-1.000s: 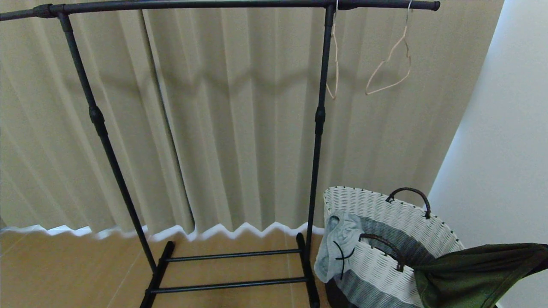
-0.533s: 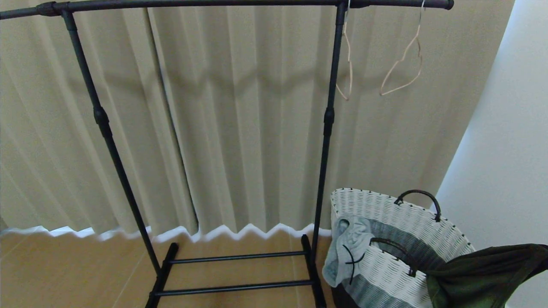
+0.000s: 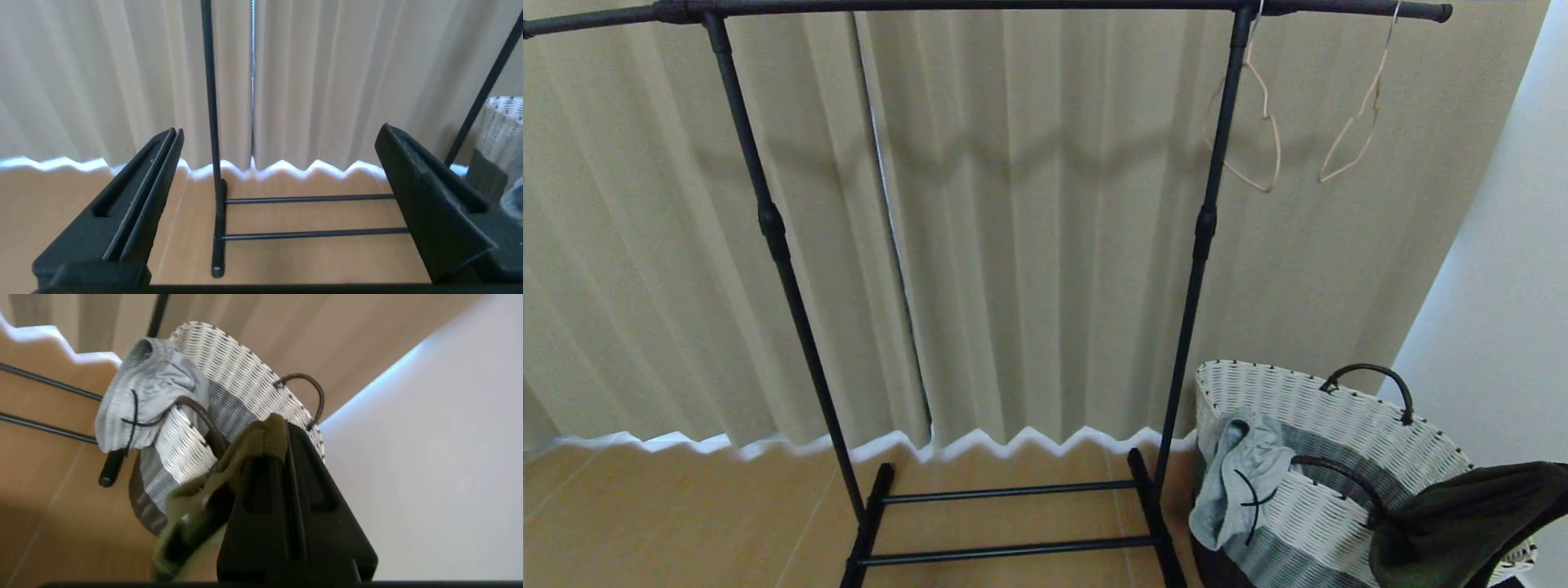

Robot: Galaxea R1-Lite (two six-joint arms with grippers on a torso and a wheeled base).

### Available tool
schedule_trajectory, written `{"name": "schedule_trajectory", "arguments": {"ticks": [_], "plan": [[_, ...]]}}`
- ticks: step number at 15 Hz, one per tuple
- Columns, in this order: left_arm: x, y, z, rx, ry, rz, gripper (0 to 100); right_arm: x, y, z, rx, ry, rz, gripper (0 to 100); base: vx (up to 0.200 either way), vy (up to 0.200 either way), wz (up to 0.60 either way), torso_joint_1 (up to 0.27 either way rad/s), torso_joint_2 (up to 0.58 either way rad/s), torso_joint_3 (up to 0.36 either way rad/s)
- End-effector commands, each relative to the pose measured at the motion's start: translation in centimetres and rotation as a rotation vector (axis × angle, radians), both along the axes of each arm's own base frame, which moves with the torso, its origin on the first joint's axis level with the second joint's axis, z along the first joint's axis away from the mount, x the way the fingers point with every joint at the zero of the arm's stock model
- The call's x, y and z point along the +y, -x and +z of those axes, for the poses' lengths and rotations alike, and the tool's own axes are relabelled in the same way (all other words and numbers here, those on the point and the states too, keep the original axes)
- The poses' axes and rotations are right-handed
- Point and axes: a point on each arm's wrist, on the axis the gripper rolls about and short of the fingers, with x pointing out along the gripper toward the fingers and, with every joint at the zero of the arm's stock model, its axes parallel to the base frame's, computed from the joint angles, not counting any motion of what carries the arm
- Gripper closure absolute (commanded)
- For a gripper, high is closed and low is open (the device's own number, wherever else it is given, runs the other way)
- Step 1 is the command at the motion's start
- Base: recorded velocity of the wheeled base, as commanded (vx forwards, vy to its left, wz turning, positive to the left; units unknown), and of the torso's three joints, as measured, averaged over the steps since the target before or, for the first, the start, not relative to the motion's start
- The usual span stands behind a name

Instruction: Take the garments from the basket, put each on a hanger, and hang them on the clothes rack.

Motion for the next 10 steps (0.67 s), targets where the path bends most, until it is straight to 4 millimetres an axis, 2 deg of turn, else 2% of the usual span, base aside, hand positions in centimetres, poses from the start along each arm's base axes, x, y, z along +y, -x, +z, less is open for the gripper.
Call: {"name": "schedule_trajectory", "arguments": {"ticks": [1,6,9,10], "plan": [[0.0,0.0,0.0,0.003,-0.005,0.001,0,0.0,-0.1,0.1,-0.004,0.0,0.003,100,0.0,0.0,0.0,0.0,0.0,0.0],[-0.1,0.0,0.0,0.006,-0.069,-0.03,0,0.3,-0.2,0.5,-0.019,-0.018,0.063,100,0.0,0.0,0.0,0.0,0.0,0.0],[-0.4,0.0,0.1,-0.014,-0.083,-0.17,0,1.3,-1.0,2.2,-0.058,-0.071,0.166,100,0.0,0.0,0.0,0.0,0.0,0.0],[-0.5,0.4,1.3,-0.071,-0.096,-0.241,0,1.9,-1.5,3.6,-0.088,-0.115,0.219,100,0.0,0.0,0.0,0.0,0.0,0.0]]}}
